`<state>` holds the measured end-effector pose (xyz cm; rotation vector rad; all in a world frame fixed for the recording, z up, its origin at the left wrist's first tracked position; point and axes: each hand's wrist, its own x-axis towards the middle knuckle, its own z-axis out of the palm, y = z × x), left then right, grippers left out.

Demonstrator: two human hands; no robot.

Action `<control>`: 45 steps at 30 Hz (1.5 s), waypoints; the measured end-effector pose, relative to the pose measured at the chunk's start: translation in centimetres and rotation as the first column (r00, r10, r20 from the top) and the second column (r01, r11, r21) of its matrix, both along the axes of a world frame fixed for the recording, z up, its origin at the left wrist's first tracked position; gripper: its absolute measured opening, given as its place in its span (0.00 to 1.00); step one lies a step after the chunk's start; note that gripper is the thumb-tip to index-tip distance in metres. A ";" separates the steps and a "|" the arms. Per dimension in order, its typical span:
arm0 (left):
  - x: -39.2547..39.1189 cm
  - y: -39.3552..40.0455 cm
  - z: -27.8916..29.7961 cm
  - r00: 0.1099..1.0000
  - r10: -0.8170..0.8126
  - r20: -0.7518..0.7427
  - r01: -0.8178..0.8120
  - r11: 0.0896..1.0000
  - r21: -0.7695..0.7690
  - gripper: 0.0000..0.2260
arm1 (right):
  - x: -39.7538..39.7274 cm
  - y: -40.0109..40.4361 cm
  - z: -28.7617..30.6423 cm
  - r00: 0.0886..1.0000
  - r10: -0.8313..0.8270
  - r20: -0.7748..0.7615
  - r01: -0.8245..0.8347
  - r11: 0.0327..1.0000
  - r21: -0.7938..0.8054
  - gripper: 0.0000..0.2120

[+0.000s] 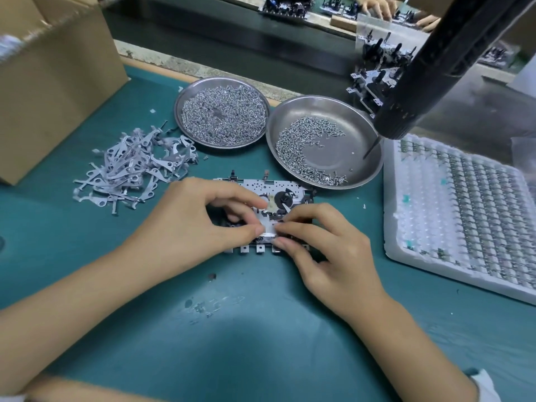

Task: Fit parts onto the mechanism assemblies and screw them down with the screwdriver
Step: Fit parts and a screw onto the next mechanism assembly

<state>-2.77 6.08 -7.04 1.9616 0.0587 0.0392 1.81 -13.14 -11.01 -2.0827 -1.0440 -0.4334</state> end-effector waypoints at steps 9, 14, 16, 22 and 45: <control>0.2 -0.1 -0.1 1.000 0.003 -0.012 -0.003 1.000 -0.013 0.13 | -0.6 0.4 -0.2 0.998 -0.041 0.044 0.044 0.996 -0.071 0.04; 0.4 0.2 -0.2 0.999 -0.012 -0.037 0.011 0.999 -0.034 0.13 | -0.5 0.4 0.1 0.997 -0.050 -0.055 0.050 0.999 -0.008 0.03; 0.4 0.3 -0.2 0.999 -0.021 -0.042 0.020 0.999 -0.039 0.13 | -0.3 0.3 0.5 0.984 -0.048 -0.173 0.064 0.994 0.084 0.04; 0.4 0.3 -0.4 0.999 -0.034 -0.022 0.033 0.998 -0.047 0.12 | 0.0 0.1 0.8 0.949 -0.066 -0.310 0.136 0.968 0.213 0.08; 10.0 4.1 0.0 0.956 0.189 0.225 -0.293 0.591 0.752 0.08 | 0.1 0.1 0.7 0.943 -0.053 -0.328 0.167 0.929 0.330 0.07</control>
